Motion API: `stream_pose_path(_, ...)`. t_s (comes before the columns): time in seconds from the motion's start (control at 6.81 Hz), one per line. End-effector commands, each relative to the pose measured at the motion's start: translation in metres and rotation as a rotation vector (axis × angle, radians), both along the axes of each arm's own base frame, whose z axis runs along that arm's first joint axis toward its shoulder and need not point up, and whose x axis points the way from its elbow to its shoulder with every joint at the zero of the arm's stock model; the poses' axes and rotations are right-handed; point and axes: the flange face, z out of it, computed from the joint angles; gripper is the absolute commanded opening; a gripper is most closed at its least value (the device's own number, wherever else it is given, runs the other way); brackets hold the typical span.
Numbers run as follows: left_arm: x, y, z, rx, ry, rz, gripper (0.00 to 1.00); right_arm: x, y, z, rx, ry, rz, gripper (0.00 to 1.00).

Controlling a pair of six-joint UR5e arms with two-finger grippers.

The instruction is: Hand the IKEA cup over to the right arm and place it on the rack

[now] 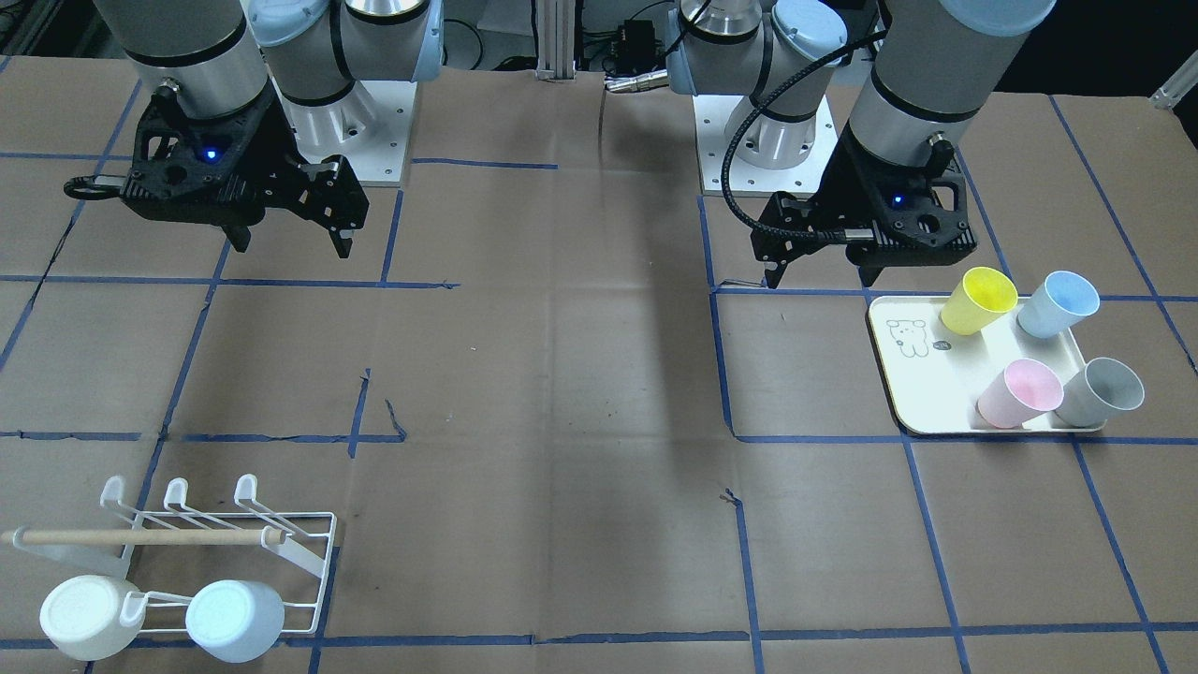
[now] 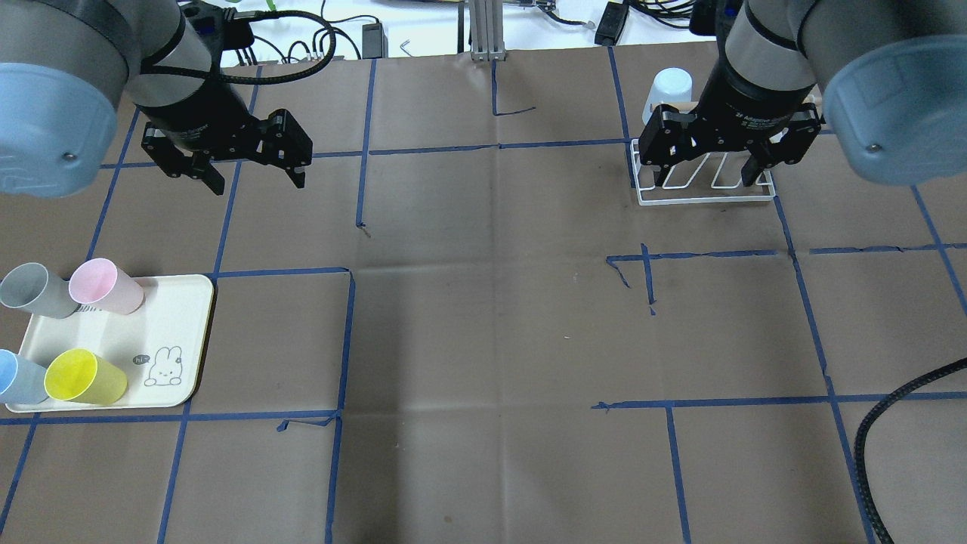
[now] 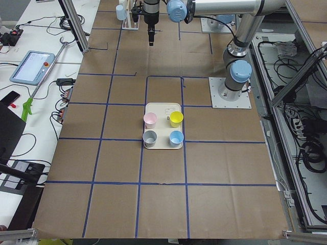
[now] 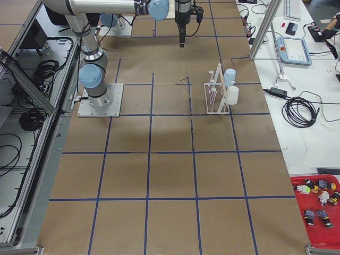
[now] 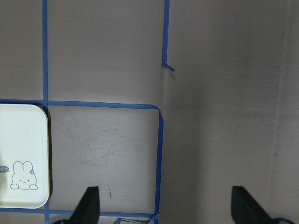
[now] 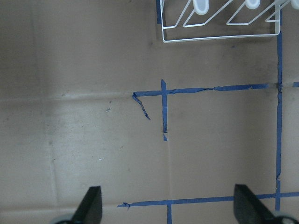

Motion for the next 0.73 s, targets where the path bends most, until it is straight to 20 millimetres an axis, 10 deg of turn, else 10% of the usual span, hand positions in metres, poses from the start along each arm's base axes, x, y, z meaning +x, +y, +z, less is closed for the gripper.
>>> stream_pose_path(0.0, 0.0000, 0.0000, 0.0000, 0.000, 0.000, 0.000, 1.00, -0.0008, -0.0002, 0.0027, -0.004, -0.002, 0.001, 1.00)
stream_pose_path(0.59, 0.0000, 0.0000, 0.0000, 0.000, 0.000, 0.000, 1.00, -0.0005, -0.0005, 0.0002, -0.009, -0.005, 0.001, 1.00)
